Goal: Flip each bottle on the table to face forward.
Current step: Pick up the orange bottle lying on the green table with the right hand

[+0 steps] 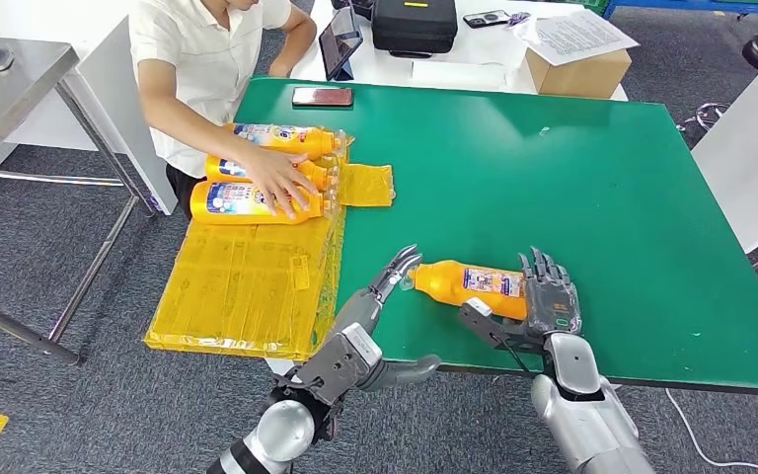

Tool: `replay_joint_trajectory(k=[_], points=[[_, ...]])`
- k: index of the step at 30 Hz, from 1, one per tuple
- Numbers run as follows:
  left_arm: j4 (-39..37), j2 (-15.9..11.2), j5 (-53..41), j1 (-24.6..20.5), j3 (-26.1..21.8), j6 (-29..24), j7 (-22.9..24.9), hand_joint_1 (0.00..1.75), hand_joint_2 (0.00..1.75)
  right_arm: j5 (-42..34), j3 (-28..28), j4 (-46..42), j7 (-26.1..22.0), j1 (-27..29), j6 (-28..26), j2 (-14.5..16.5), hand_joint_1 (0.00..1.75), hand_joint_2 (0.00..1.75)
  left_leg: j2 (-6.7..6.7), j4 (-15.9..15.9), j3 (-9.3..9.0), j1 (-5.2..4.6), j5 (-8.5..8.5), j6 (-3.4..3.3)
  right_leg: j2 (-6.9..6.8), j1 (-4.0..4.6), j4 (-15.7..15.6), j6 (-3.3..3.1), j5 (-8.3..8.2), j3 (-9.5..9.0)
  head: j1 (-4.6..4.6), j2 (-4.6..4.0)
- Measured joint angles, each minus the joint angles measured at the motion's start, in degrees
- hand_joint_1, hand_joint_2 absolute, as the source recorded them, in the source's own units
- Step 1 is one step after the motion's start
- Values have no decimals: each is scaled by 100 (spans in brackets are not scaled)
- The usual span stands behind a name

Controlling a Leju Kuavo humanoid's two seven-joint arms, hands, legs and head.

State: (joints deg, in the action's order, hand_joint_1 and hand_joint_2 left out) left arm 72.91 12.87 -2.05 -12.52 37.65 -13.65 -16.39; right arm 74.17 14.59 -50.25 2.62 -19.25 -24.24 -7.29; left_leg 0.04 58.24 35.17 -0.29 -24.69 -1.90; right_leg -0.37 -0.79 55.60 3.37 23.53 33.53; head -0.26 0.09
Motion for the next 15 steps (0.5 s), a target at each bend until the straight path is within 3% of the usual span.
replay_joint_trajectory(k=[9, 13, 15], points=[[-7, 2, -25, -16, 0, 20, 73, 0, 175, -56, 72, 168, 66, -186, 350, -42, 3, 175, 2, 0, -2, 0, 0, 0, 1, 0, 0, 0, 0, 1, -1, 0], [-7, 2, -38, -23, -2, 61, 114, 0, 175, -462, 99, 299, -58, -349, 926, -70, 168, 175, 3, 0, -13, 0, 0, 0, 1, 0, -1, 0, 0, -8, 0, 0], [-7, 2, -40, -37, -2, 91, 125, 0, 175, -833, 97, 374, -281, -402, 1212, -92, 175, 175, 4, 0, -24, 0, -1, -1, 1, 0, -2, 0, 0, -17, 0, 0]])
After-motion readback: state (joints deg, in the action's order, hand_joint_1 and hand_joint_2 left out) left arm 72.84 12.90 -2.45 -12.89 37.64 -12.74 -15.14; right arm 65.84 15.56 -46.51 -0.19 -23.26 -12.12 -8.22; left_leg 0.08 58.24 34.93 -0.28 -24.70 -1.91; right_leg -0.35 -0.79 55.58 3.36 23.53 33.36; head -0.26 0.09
